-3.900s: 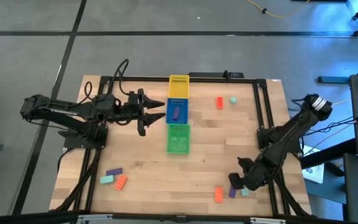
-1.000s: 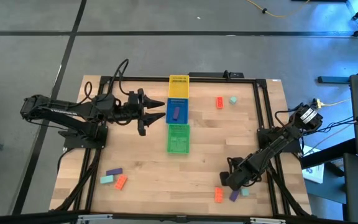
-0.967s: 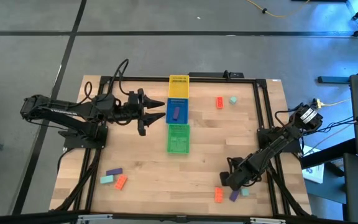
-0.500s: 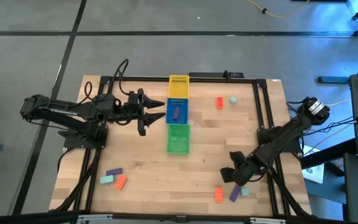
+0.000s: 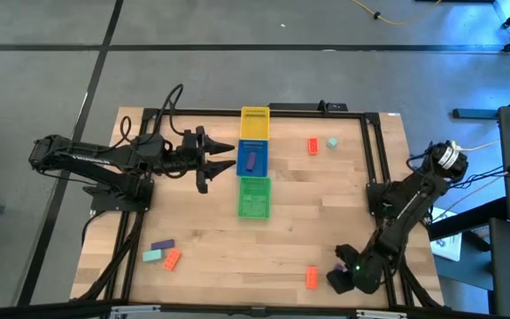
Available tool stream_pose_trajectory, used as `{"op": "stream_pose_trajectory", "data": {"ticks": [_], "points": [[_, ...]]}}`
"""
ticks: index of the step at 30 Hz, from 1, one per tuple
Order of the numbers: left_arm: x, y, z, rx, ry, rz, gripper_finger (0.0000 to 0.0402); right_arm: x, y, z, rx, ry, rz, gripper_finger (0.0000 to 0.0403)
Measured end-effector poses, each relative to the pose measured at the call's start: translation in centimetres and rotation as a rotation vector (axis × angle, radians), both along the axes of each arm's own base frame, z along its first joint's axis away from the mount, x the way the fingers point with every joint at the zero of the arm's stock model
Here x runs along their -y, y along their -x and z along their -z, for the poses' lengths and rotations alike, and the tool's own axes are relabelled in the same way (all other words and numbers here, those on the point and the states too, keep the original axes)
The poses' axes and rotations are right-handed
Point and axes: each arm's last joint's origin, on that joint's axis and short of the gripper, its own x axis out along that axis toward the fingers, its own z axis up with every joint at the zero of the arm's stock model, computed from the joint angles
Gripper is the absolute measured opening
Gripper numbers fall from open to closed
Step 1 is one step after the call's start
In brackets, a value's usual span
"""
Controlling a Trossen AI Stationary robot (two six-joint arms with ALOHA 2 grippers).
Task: Sort & place blocks by color
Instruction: Put the right violet block into the blue basket
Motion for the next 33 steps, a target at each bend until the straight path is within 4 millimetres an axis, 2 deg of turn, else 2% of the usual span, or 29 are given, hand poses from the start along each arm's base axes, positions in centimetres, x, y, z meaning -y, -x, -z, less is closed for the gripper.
{"op": "stream_pose_trajectory", "data": {"ticks": [12, 19, 28, 33], "points": [[0.0, 0.0, 0.0, 0.0, 0.002, 0.0, 0.0213, 0.8, 0.5, 1.8, -0.146, 0.132, 0.021, 0.0108], [0.0, 0.0, 0.0, 0.0, 0.004, -0.011, 0.0213, 2.1, 1.4, 1.8, -0.231, 0.235, 0.018, 0.0107], [-0.1, 0.0, 0.0, 0.001, 0.009, -0.026, 0.0213, 0.9, 0.7, 0.5, -0.173, 0.05, 0.027, 0.011], [-0.1, 0.0, 0.0, 0.001, 0.009, -0.026, 0.0213, 1.1, 0.2, 0.3, -0.16, 0.064, 0.064, 0.0151]]}}
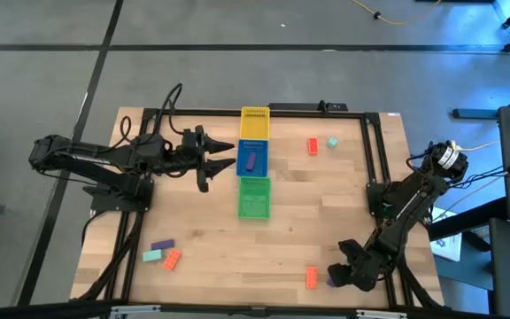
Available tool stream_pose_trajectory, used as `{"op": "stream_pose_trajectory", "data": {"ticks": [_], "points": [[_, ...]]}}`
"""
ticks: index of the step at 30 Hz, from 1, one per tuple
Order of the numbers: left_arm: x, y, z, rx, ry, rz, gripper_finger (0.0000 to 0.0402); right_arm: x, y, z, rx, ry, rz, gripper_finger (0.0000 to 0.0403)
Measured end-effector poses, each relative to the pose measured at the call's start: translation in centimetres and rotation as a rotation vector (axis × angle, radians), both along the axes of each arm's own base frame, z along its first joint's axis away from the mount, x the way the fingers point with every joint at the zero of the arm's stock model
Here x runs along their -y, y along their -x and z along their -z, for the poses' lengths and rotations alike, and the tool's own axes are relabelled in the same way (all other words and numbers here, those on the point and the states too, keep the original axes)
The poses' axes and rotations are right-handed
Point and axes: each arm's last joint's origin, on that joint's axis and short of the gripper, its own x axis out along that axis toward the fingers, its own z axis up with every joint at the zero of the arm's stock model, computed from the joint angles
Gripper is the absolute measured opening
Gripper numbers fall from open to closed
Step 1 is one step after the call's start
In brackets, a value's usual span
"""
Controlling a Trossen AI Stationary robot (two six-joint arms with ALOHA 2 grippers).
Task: Sort & place blocks by color
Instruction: Put the right violet block into the blue basket
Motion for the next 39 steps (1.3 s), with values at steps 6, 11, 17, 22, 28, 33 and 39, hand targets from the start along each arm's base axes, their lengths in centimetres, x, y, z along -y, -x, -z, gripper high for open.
{"op": "stream_pose_trajectory", "data": {"ticks": [6, 11, 17, 22, 28, 33, 39], "points": [[0.0, 0.0, 0.0, 0.0, 0.0, 0.0, 0.0213, 0.2, -1.4, -1.3, 0.033, 0.023, 0.048, 0.0237], [0.0, 0.0, 0.0, 0.0, -0.001, 0.0, 0.0213, 0.6, -2.0, -0.5, -0.112, 0.051, 0.078, 0.0264], [0.0, 0.0, 0.0, -0.001, -0.001, 0.0, 0.0213, -0.3, -3.7, 0.4, -0.131, 0.071, 0.103, 0.0258], [0.0, 0.0, 0.0, -0.003, -0.015, -0.002, 0.0213, -0.6, -4.1, 1.5, -0.158, 0.104, 0.11, 0.0257], [-0.4, 0.0, 0.0, -0.006, -0.027, -0.021, 0.0213, -0.3, -4.9, 2.7, -0.185, 0.135, 0.137, 0.0257], [-0.4, 0.0, 0.0, -0.005, -0.026, -0.022, 0.0213, 0.0, -5.3, 3.2, -0.198, 0.149, 0.151, 0.0257], [-0.4, 0.0, 0.0, -0.005, -0.025, -0.022, 0.0213, 0.5, -5.8, 3.6, -0.221, 0.146, 0.163, 0.0253]]}}
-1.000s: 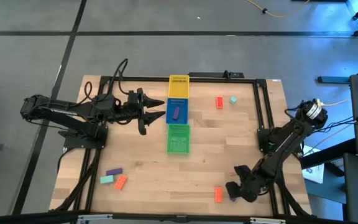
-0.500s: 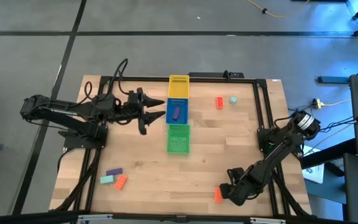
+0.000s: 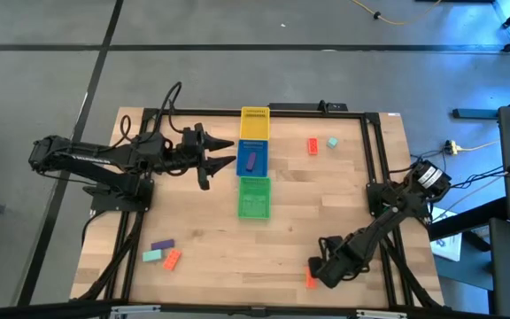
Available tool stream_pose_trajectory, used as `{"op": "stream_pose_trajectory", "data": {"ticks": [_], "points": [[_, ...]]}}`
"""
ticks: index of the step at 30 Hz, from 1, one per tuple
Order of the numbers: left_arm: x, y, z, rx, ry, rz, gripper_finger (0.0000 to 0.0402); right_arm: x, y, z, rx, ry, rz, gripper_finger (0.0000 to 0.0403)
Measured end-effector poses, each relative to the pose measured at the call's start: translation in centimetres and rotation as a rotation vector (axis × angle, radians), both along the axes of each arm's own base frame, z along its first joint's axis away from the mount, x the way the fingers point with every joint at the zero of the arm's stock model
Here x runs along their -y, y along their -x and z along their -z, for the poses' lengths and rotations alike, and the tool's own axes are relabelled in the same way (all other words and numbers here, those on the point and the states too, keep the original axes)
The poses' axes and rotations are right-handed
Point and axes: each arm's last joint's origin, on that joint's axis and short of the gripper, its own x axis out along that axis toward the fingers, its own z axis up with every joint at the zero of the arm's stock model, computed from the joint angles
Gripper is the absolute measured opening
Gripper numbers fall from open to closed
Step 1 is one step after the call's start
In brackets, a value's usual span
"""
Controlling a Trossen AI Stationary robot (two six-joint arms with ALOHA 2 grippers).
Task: Sort & place blocks by color
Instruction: Put the right violet block into the blue basket
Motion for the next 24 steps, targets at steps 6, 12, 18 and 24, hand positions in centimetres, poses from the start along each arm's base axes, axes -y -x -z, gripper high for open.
{"op": "stream_pose_trajectory", "data": {"ticks": [6, 12, 18, 24], "points": [[0.0, 0.0, 0.0, 0.0, 0.001, 0.0, 0.0213, 0.3, 0.0, 0.1, -0.018, 0.008, -0.002, 0.0194], [0.0, 0.0, 0.0, 0.0, 0.002, 0.0, 0.0213, 0.4, 0.1, 0.1, -0.028, 0.017, -0.007, 0.0108], [0.0, 0.0, 0.0, 0.0, 0.002, 0.0, 0.0213, 0.3, 0.3, -0.3, -0.008, 0.019, -0.028, 0.0107], [0.0, 0.0, 0.0, 0.001, 0.002, 0.0, 0.0213, 0.8, 0.7, -1.4, 0.041, 0.043, -0.116, 0.0107]]}}
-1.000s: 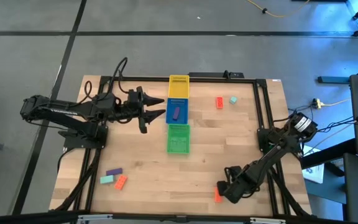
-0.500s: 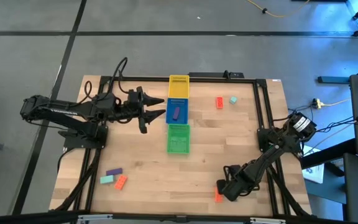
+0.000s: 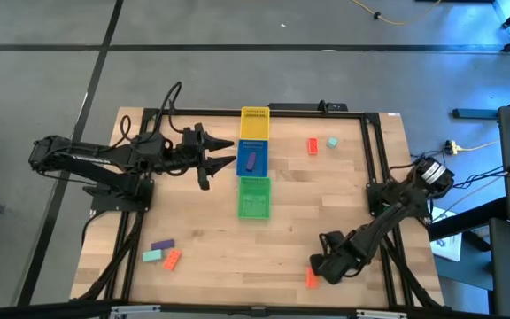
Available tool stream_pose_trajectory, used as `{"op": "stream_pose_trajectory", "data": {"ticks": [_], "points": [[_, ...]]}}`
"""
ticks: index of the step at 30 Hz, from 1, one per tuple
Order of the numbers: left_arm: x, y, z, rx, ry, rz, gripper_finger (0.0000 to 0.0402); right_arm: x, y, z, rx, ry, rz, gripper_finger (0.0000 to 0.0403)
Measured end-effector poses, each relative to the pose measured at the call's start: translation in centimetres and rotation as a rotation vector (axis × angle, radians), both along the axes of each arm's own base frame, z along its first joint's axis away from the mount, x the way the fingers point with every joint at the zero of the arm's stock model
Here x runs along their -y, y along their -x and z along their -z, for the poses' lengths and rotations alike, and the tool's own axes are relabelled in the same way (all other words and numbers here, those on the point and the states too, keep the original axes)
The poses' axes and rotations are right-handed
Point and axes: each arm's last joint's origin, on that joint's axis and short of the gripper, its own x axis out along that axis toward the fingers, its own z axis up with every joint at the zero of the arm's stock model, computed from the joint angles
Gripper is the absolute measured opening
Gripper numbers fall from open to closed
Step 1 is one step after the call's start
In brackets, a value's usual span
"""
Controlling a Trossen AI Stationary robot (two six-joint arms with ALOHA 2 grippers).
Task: Sort & place blocks by color
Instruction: Put the right violet block into the blue basket
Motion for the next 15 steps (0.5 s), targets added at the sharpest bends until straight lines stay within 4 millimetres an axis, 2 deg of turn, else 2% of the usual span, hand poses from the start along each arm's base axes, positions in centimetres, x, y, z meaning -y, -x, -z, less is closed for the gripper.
{"op": "stream_pose_trajectory", "data": {"ticks": [7, 15], "points": [[0.0, 0.0, 0.0, 0.001, 0.002, 0.0, 0.0213, 2.5, -1.0, -4.0, 0.244, 0.012, -0.221, 0.0107], [0.0, 0.0, 0.0, 0.006, 0.025, 0.003, 0.0213, 7.2, -1.7, -9.2, 0.559, 0.077, -0.528, 0.0107]]}}
